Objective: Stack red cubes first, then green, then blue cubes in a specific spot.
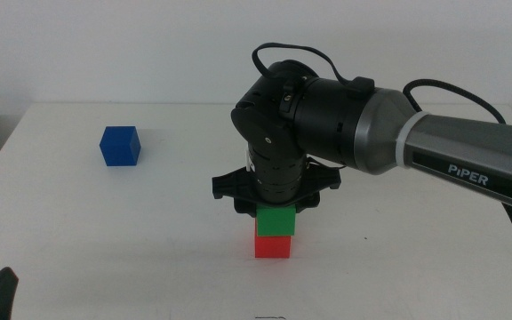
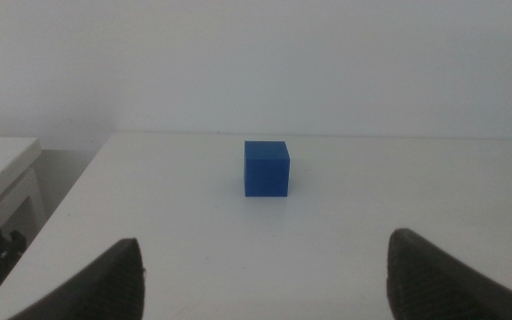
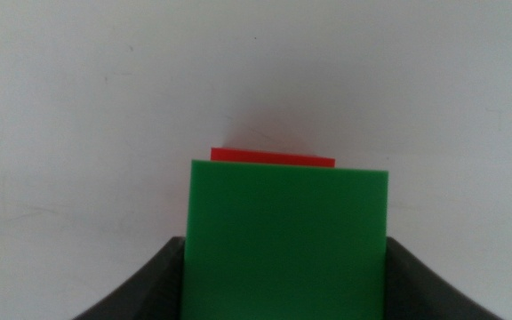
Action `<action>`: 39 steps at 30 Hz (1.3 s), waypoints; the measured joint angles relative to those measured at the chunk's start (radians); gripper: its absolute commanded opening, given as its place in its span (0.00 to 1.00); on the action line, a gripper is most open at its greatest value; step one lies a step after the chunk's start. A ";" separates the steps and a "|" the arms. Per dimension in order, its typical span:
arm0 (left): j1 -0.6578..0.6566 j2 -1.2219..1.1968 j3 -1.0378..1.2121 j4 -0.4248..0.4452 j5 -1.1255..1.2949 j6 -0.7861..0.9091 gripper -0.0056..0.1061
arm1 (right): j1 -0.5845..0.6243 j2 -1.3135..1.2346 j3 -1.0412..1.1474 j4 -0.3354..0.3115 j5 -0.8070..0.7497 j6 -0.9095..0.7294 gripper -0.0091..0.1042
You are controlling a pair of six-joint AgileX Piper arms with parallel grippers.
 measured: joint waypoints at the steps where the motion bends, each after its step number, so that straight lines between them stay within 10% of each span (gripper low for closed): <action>1: 0.000 0.000 0.000 0.000 0.000 0.000 0.89 | -0.001 0.000 0.000 0.000 -0.003 0.000 0.07; 39: 0.000 0.000 0.000 0.000 0.000 0.000 0.89 | -0.001 0.031 0.000 -0.023 -0.036 0.054 0.16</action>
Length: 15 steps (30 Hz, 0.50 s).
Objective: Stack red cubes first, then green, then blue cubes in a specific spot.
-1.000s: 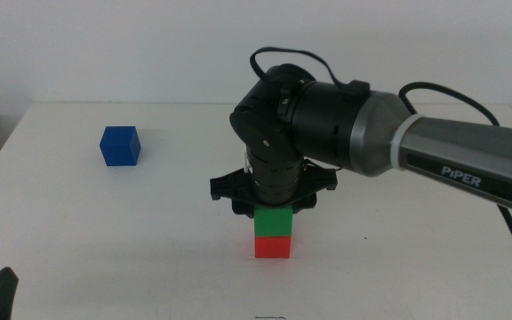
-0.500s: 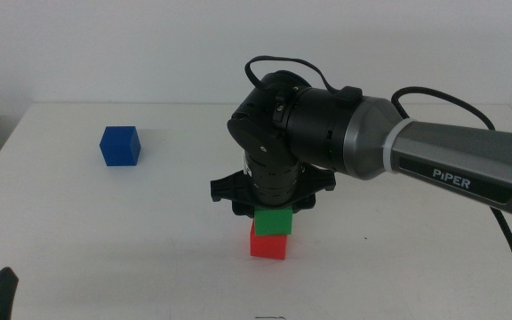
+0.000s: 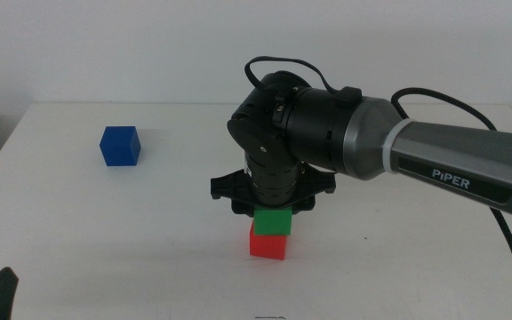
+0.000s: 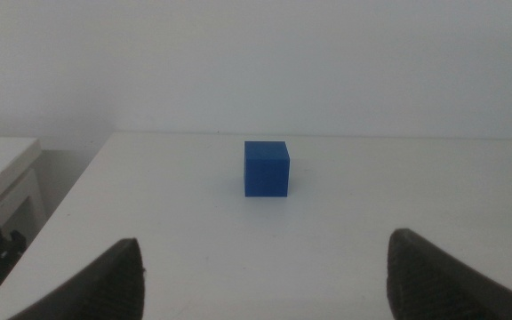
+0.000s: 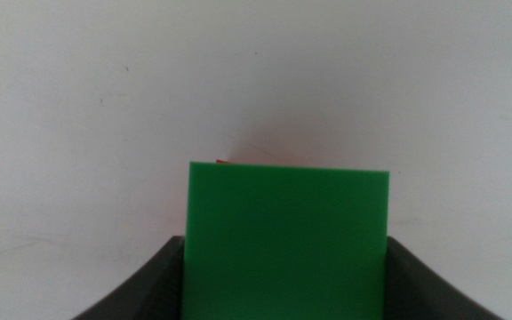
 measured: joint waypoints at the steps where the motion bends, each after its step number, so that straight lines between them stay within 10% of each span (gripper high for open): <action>1: 0.000 0.000 0.000 0.000 0.000 0.000 0.89 | 0.000 0.000 0.000 0.000 -0.001 0.001 0.32; 15: 0.000 0.000 0.000 0.000 0.000 0.000 0.89 | 0.000 -0.004 0.000 0.017 -0.020 0.001 0.75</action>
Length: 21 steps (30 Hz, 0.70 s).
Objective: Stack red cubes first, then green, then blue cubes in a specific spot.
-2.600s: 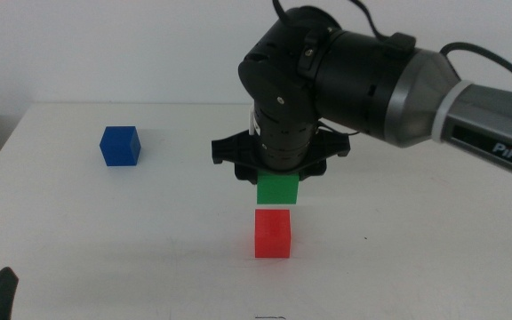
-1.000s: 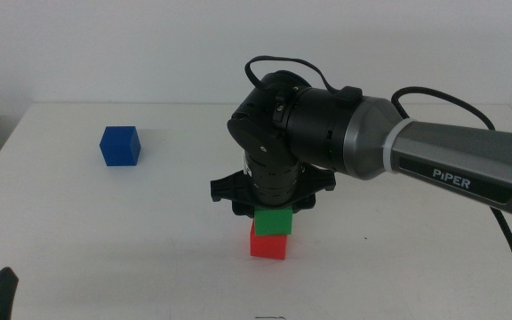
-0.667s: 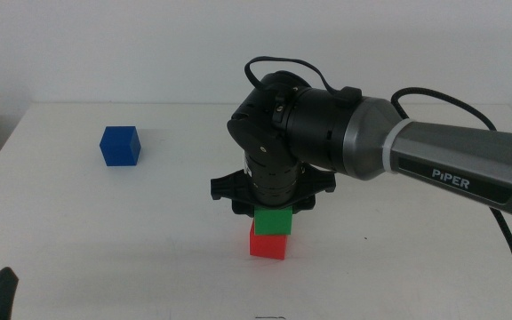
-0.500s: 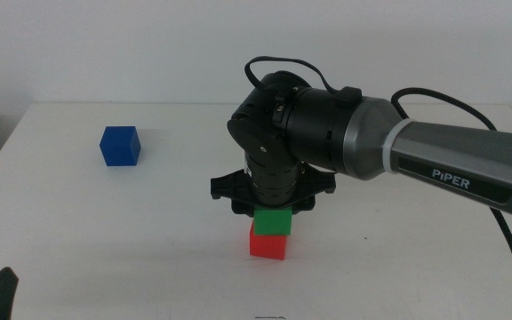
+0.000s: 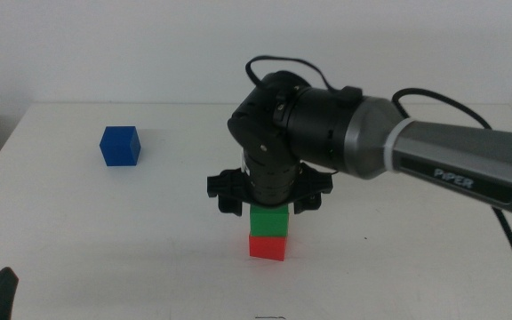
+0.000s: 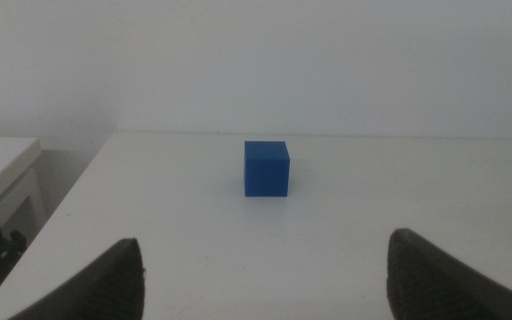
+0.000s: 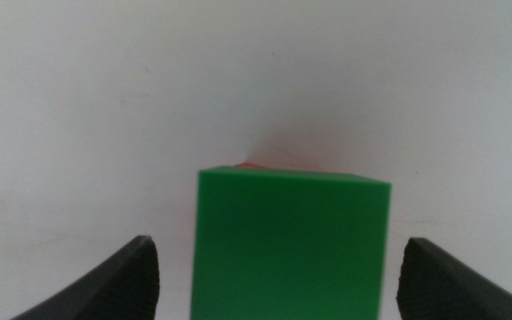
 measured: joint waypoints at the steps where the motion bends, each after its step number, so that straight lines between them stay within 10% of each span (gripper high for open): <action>1: 0.000 0.000 0.000 0.000 0.000 0.000 0.89 | -0.001 -0.012 0.001 0.003 0.000 -0.006 0.75; 11: 0.000 0.000 0.000 0.000 0.000 0.000 0.89 | -0.091 -0.378 0.213 0.016 -0.092 -0.252 0.75; 21: 0.000 0.000 0.000 0.000 0.000 0.000 0.89 | -0.286 -0.907 0.612 0.270 -0.281 -0.913 0.75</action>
